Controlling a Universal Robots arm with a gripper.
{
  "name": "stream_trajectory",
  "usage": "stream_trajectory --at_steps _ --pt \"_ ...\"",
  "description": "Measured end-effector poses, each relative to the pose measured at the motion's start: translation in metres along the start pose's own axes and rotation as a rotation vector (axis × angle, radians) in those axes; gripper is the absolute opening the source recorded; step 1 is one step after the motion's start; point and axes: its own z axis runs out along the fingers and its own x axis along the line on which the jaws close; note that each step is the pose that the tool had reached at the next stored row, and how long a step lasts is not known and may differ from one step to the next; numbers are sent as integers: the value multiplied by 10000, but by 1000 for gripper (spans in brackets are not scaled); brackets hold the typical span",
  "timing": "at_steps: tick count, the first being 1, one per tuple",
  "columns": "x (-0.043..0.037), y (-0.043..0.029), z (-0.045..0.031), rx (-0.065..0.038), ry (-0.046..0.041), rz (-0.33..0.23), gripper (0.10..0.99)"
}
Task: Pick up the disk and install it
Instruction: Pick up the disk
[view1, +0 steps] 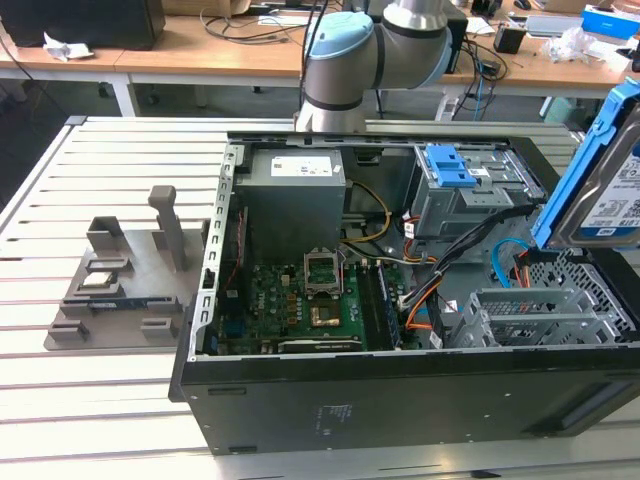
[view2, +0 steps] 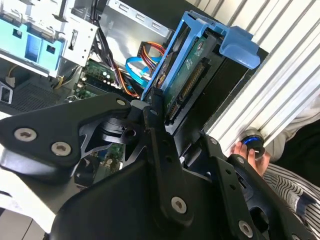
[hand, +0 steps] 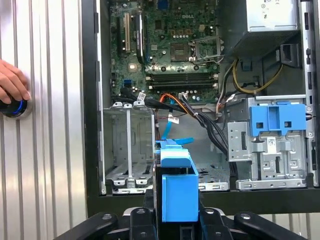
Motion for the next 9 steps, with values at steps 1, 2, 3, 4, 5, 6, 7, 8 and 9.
stream_trajectory --at_steps 1,2,3,4,5,6,7,8,9 --pt "34 3 3 -1 0 -1 361" --pt "79 14 6 1 0 -1 361" --pt "107 24 8 0 -1 -1 361" --pt "131 35 10 0 -1 -2 361" --pt "162 53 13 0 -1 -1 361" --pt "196 81 18 0 -1 -2 361" --pt "232 107 26 0 0 0 361" --pt "250 117 31 0 -2 0 361" --pt "265 125 35 0 -1 -1 361"
